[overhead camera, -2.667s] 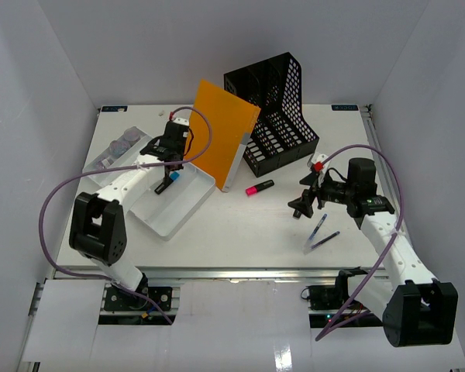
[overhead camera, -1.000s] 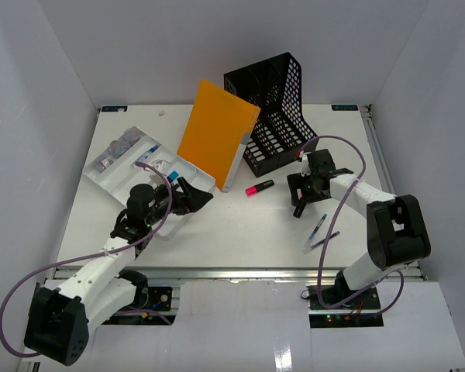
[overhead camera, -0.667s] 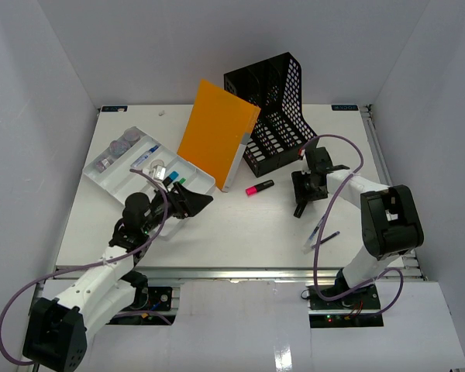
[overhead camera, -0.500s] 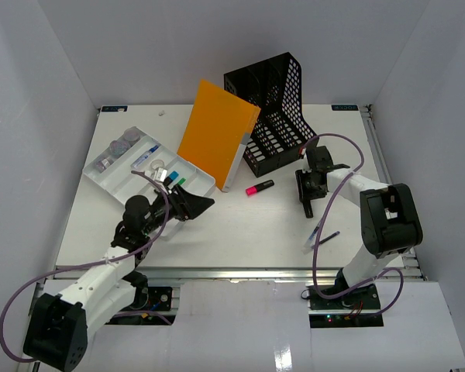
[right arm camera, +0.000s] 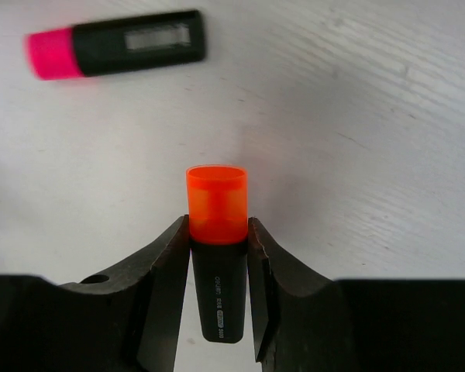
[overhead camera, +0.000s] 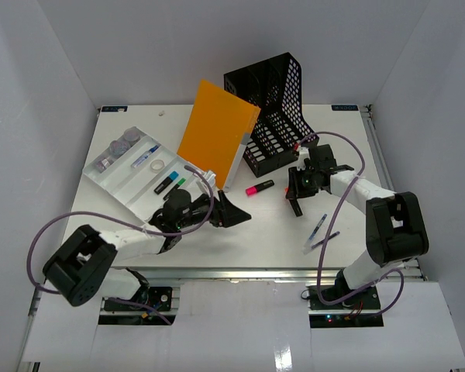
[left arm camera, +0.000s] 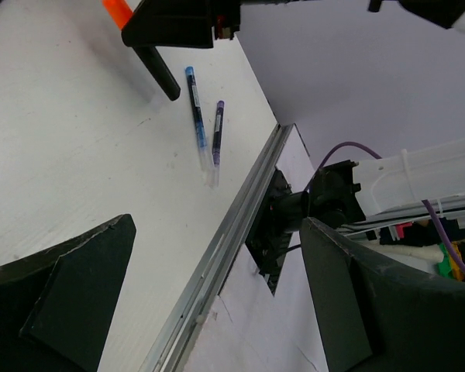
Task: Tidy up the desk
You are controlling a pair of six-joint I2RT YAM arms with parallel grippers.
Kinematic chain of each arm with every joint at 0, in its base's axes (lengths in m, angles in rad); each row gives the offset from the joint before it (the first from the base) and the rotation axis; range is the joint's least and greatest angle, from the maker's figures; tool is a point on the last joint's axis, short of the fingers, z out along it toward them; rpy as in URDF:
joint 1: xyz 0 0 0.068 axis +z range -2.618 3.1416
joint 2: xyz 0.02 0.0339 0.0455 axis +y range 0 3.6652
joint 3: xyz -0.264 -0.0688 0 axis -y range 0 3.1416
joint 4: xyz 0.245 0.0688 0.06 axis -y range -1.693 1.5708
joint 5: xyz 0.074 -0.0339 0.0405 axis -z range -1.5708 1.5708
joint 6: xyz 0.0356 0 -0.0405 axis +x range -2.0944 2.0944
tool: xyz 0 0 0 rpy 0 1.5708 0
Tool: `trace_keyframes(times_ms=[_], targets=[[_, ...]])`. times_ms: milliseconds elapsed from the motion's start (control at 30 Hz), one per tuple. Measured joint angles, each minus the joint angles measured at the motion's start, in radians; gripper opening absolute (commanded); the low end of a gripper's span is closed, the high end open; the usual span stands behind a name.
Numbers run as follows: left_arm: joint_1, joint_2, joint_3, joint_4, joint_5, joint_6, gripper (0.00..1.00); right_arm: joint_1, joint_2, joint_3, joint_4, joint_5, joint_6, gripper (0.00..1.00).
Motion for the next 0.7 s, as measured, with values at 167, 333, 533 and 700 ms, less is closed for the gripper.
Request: trace_keyframes(times_ms=[167,333,533,700], targets=[[-0.058,0.208,0.106,0.079,-0.063,-0.01,0.98,0.0,-0.119,-0.007,0.035,-0.138,0.019,0.08],[-0.065,0.383,0.198,0.157,-0.11,-0.046,0.98,0.0,-0.178,-0.007,0.058,-0.25,0.067,0.08],[-0.076,0.48,0.305,0.217,-0.143,-0.075,0.98,0.0,-0.19,-0.007,0.064,-0.324,0.125,0.08],[-0.101,0.511,0.398,0.221,-0.165,-0.073,0.94,0.0,-0.19,-0.007,0.079,-0.365,0.167,0.08]])
